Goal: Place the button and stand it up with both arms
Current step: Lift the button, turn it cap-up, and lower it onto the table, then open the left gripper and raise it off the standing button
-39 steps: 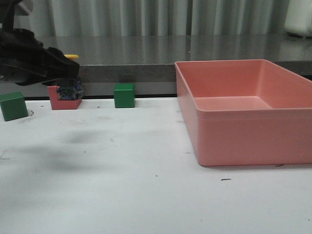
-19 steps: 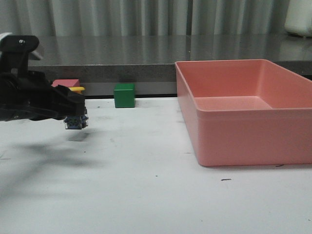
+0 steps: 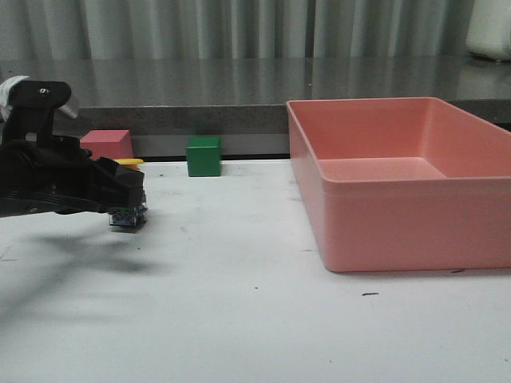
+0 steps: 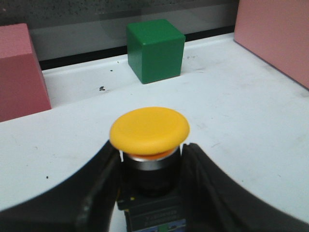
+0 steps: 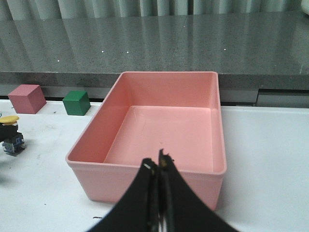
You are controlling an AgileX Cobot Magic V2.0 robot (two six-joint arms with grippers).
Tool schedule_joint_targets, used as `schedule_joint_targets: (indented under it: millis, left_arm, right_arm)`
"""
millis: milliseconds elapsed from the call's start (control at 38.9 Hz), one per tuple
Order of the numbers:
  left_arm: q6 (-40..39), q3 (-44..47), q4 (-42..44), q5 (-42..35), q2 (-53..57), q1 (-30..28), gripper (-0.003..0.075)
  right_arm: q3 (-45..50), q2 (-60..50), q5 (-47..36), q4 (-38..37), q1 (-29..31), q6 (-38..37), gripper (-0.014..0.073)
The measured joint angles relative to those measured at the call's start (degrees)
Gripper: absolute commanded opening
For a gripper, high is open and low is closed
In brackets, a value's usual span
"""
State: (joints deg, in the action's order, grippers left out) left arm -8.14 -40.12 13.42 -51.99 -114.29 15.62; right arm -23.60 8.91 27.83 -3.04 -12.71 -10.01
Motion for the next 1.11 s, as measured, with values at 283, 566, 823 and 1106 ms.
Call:
schedule_joint_targets:
  millis: [283,566,823,1106]
  left_arm:
    - [0.12,0.00,1.62,-2.30,-0.33,0.00,0.0496]
    - [0.12,0.00,1.98,5.45,5.99,0.00,0.0529]
    - [-0.72,0.20,2.20,19.16,22.86,0.12,0.0502]
    - [-7.20,0.34,2.20,37.64,39.41,0.12,0.0201]
  right_arm:
    - [0.00,0.00,0.00,0.00,0.00,0.00,-0.0069]
    - [0.00,0.00,0.00,0.00,0.00,0.00,-0.0069]
    - [0.00,0.00,0.00,0.00,0.00,0.00,-0.0069]
    - [0.00,0.00,0.00,0.00,0.00,0.00,-0.0069]
